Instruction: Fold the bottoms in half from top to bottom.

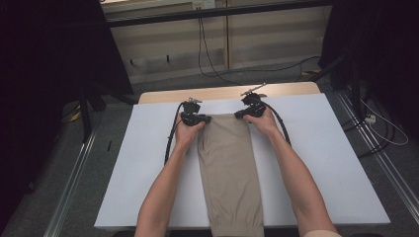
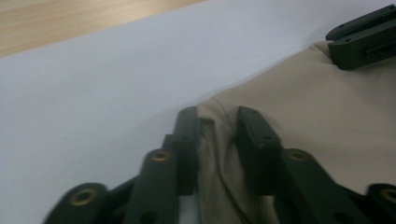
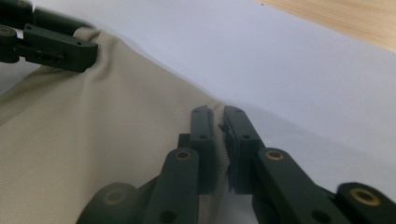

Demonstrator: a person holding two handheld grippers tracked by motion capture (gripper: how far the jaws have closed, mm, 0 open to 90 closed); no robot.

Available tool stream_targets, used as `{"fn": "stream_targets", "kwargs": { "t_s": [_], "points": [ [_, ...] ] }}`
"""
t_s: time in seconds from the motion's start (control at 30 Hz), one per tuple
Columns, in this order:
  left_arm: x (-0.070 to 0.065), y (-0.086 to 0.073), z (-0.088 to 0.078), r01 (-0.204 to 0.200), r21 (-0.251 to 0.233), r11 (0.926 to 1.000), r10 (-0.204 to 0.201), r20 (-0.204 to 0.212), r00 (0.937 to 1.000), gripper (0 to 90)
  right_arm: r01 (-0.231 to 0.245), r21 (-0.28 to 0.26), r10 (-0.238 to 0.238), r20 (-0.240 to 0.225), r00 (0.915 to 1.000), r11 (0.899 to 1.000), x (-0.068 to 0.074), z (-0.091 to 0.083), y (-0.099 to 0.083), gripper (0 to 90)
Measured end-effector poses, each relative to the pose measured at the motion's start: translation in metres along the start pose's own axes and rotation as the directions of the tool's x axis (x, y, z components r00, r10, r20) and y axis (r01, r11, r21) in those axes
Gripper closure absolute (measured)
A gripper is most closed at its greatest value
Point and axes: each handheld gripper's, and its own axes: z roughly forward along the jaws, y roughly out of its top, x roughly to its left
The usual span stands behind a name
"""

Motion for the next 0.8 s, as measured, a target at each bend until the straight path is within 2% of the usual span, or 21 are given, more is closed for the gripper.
{"fn": "stream_targets", "kwargs": {
  "t_s": [0.03,0.1,0.2,0.27,0.33,0.47,0.6,0.67,0.77,0.8],
  "points": [
    [0.0,0.0,0.0,0.0,-0.003,1.0,0.0,0.0,1.0,82.7,-0.007,0.003,0.007,0.002,1.0,1.0,0.001,-0.001,0.0,84.5],
    [-0.001,-0.001,-0.001,-0.009,-0.009,0.9999,0.008,-0.002,1.0,84.4,-0.012,0.004,0.012,0.011,0.9999,1.0,0.002,-0.002,0.0,85.1],
    [0.001,0.002,-0.007,0.021,-0.034,0.9992,-0.02,0.007,0.9998,85.5,-0.041,-0.028,0.042,0.011,0.9991,0.999,-0.003,-0.01,0.0,85.5],
    [0.001,0.007,-0.011,0.044,-0.067,0.9968,-0.043,0.016,0.9989,85.9,-0.066,-0.059,0.066,0.003,0.9978,0.996,-0.007,-0.018,0.002,85.7],
    [-0.002,0.014,-0.018,0.071,-0.106,0.9919,-0.067,0.037,0.9971,86.0,-0.058,-0.081,0.06,0.016,0.9981,0.995,-0.006,-0.026,0.006,85.8],
    [-0.011,0.029,-0.029,0.025,-0.138,0.9901,-0.024,0.01,0.9997,86.1,-0.045,-0.126,0.049,0.035,0.9982,0.991,-0.004,-0.04,0.014,85.9],
    [-0.01,0.045,-0.041,0.024,-0.17,0.9851,-0.023,0.007,0.9997,86.0,-0.061,-0.18,0.068,0.035,0.9971,0.982,-0.005,-0.056,0.021,85.9],
    [-0.013,0.054,-0.046,-0.004,-0.186,0.9825,0.004,-0.003,1.0,86.0,-0.049,-0.201,0.059,0.045,0.9972,0.978,-0.004,-0.063,0.028,86.0],
    [-0.017,0.07,-0.054,-0.029,-0.22,0.9751,0.028,-0.007,0.9996,86.1,-0.051,-0.243,0.066,0.058,0.9961,0.969,-0.005,-0.077,0.041,86.0],
    [-0.019,0.076,-0.057,-0.035,-0.238,0.9707,0.033,-0.014,0.9994,86.0,-0.051,-0.255,0.069,0.061,0.9957,0.966,-0.006,-0.081,0.044,86.0]
  ]
}}
